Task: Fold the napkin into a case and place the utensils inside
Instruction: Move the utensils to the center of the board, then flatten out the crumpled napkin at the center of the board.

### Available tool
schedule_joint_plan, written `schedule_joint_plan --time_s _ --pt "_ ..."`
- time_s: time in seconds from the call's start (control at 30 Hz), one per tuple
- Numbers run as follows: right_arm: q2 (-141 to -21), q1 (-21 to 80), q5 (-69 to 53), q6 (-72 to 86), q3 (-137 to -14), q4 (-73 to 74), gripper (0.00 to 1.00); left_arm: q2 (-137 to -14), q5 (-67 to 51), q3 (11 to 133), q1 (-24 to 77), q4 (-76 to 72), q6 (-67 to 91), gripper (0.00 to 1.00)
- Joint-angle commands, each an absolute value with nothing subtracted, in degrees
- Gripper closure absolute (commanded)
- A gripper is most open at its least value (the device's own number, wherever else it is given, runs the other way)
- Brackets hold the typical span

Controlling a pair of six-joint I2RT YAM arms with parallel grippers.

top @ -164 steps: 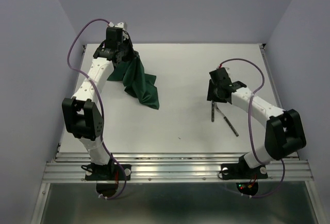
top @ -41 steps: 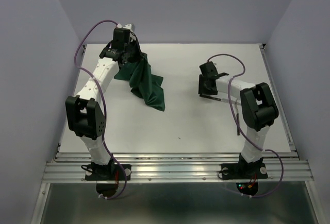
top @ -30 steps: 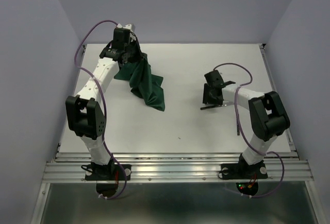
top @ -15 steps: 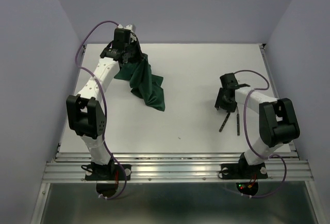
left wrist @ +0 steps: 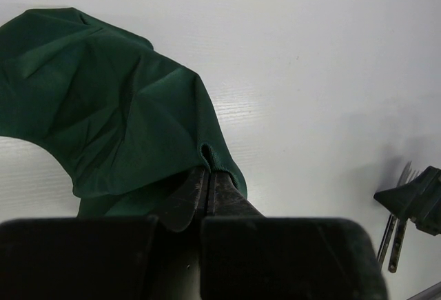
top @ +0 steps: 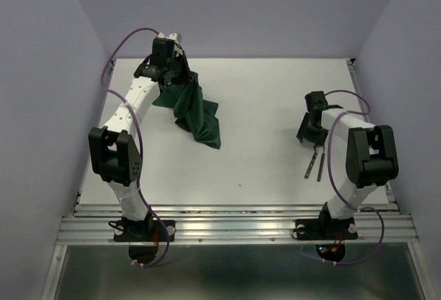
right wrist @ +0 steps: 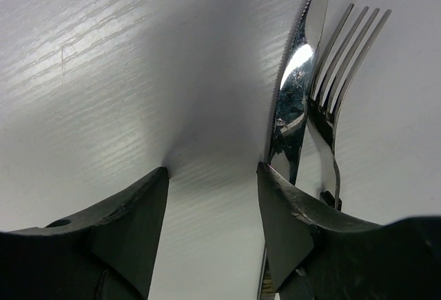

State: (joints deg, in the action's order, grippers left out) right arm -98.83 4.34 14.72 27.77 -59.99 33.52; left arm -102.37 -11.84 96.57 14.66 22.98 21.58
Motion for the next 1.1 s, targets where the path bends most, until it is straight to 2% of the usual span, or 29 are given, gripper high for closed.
schedule_joint_plan --time_s 0.0,0.1,0.2,0.23,0.3,0.37,0.53,0.77,1.07 --pt "-103.1 2.9 22.1 25.8 -58.1 39.1 0.4 -100.9 -13.0 97.8 14.9 21.7 21.1 1.0" --pt "-102.0 2.9 22.8 25.6 -58.6 39.3 0.4 -100.8 -13.0 97.7 14.9 21.6 21.3 1.0" --pt "-99.9 3.4 18.4 24.4 -60.0 38.1 0.4 -101.1 -13.8 97.6 14.9 21.0 21.9 1.0" --pt "-97.8 4.6 16.5 24.0 -61.2 37.6 0.37 -101.5 -14.1 98.1 14.9 20.9 22.1 1.0" --pt "-94.9 7.7 14.1 23.4 -62.8 35.9 0.27 -102.5 -14.6 99.3 15.3 20.7 22.8 1.0" --pt "-93.7 10.9 12.9 23.4 -65.0 33.9 0.24 -103.3 -14.9 100.5 15.6 20.7 23.3 1.0" --pt "-95.4 26.8 10.6 24.2 -68.5 28.6 0.19 -104.6 -13.6 103.2 16.0 21.8 23.4 1.0" --pt "-107.4 40.1 6.8 25.7 -74.6 20.8 0.19 -102.4 -10.1 102.0 15.3 23.2 22.4 1.0" --pt "-117.3 43.7 4.4 28.9 -81.1 16.5 0.26 -100.6 -9.9 99.4 15.2 23.3 21.8 1.0"
